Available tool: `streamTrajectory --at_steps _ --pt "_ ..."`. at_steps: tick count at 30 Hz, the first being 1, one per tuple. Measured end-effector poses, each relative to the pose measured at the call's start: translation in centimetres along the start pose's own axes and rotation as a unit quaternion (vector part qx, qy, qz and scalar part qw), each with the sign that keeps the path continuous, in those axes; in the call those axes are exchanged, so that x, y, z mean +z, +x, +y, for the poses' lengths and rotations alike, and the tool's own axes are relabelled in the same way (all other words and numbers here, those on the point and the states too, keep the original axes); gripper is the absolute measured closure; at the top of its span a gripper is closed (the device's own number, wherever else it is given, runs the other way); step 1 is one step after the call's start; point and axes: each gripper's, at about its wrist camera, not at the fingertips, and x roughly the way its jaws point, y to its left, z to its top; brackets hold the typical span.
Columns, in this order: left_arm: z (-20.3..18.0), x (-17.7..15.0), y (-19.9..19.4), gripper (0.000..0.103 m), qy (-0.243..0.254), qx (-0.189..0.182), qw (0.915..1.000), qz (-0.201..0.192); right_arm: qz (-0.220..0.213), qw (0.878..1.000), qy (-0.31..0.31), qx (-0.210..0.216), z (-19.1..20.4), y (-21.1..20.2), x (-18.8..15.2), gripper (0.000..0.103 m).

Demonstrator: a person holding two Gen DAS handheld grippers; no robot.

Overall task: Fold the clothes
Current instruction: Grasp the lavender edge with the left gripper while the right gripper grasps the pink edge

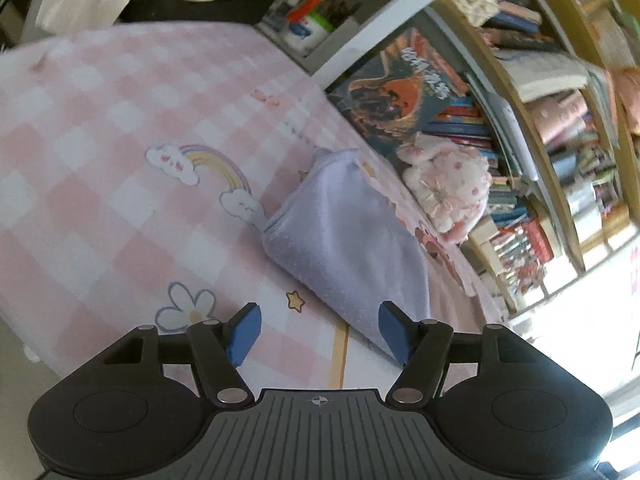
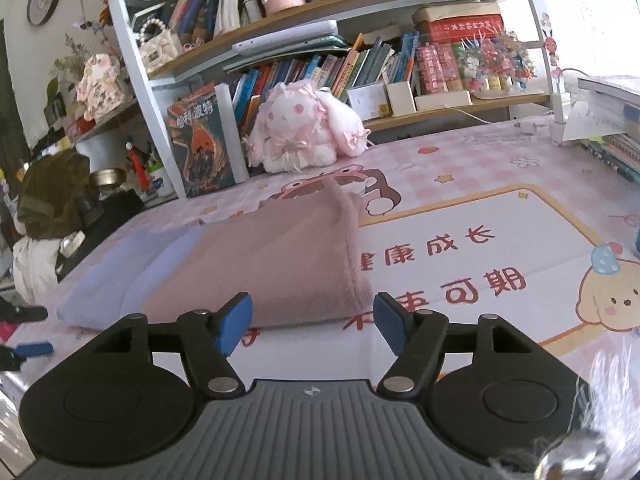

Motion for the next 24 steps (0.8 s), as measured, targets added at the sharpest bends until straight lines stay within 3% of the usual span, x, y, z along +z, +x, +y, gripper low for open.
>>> streamTrajectory --at_steps 5,12,17,19,24 --pt "0.1 0.4 0.8 0.036 -0.039 0.001 0.9992 0.001 0.007 1.000 -0.005 -0.012 -0.6 1.4 1.4 0.040" --pt "-0.2 1.7 1.8 0.034 -0.056 0.012 0.9983 0.009 0.029 0.999 -0.034 -0.028 -1.4 3.8 2.9 0.055" --pt "-0.4 2.7 2.6 0.034 -0.046 0.023 0.9987 0.006 0.070 0.997 -0.045 -0.001 -1.5 5.6 3.2 0.060" --pt "-0.6 3.1 2.9 0.034 -0.043 0.027 0.9987 0.004 0.079 0.996 -0.048 0.009 -1.2 6.0 2.9 0.067" --pt "-0.4 3.7 3.3 0.034 -0.051 0.030 0.9982 0.001 0.088 0.995 -0.048 0.027 -0.6 6.2 2.5 0.069"
